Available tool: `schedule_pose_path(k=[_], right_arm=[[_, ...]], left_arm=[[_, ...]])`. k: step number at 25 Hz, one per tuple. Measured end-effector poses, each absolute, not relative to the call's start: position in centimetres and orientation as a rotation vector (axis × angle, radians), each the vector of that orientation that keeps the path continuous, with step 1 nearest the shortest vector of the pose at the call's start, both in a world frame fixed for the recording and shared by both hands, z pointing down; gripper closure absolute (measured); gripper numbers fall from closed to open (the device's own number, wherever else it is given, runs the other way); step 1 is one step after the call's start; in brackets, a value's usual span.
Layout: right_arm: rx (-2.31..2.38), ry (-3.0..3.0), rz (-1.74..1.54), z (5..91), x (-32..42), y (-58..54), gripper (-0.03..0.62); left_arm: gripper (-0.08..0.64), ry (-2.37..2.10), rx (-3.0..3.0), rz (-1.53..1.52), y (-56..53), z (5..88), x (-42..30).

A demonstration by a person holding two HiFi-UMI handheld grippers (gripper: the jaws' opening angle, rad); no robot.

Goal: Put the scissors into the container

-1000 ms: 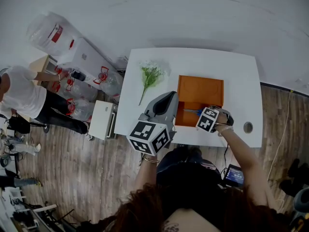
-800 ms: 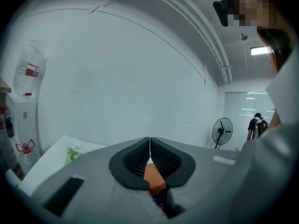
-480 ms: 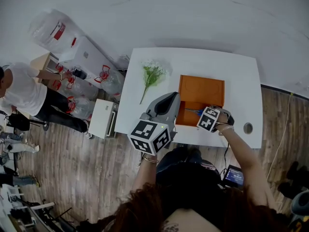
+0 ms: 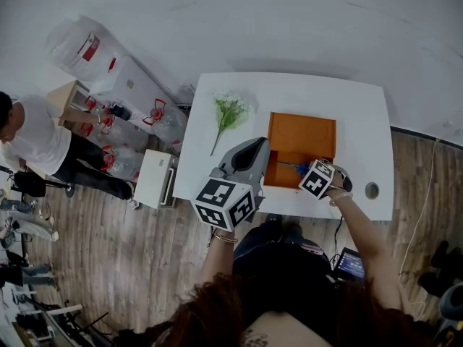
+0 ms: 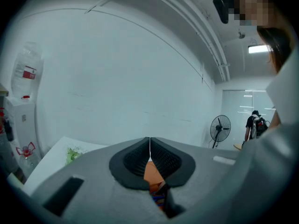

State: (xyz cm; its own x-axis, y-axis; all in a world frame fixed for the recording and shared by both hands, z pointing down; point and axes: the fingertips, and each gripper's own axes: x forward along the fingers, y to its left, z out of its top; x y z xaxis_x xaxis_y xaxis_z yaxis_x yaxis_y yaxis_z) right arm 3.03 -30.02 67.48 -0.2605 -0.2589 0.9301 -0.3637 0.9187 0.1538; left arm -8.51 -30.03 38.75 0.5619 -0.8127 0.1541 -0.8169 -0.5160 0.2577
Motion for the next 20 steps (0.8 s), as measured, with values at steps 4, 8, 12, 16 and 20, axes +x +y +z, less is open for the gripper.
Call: schedule_pose_path(k=[4,8,12,16,20], right_arm=[[0.549,-1.924,0.138,65.6,2.8,-30.2,0.500],[0.666,-1.995,0.198,63.9,2.8,-30.2,0.508],[0.766,-2.051,0.240,62.1,2.5,-30.4,0.517],[0.863,-2.103,0.262,60.1,2.6,-30.9,0.525],[0.969,-2.161,0.327,57.9,2.9,-31.2,0.546]], left_arm=[[0.541,-1.338,2.501,0.017,-30.0,38.5,-8.3],[0.541,-1.329,2.514,0.011,-29.8,38.2,-7.9],[0.541,-1.323,2.526,0.010,-29.7,38.0,-7.8],[0.541,-1.324,2.529,0.009,-29.7,38.0,-7.8],[0.541,-1.321,2.532,0.006,-29.9,37.8,-7.7]])
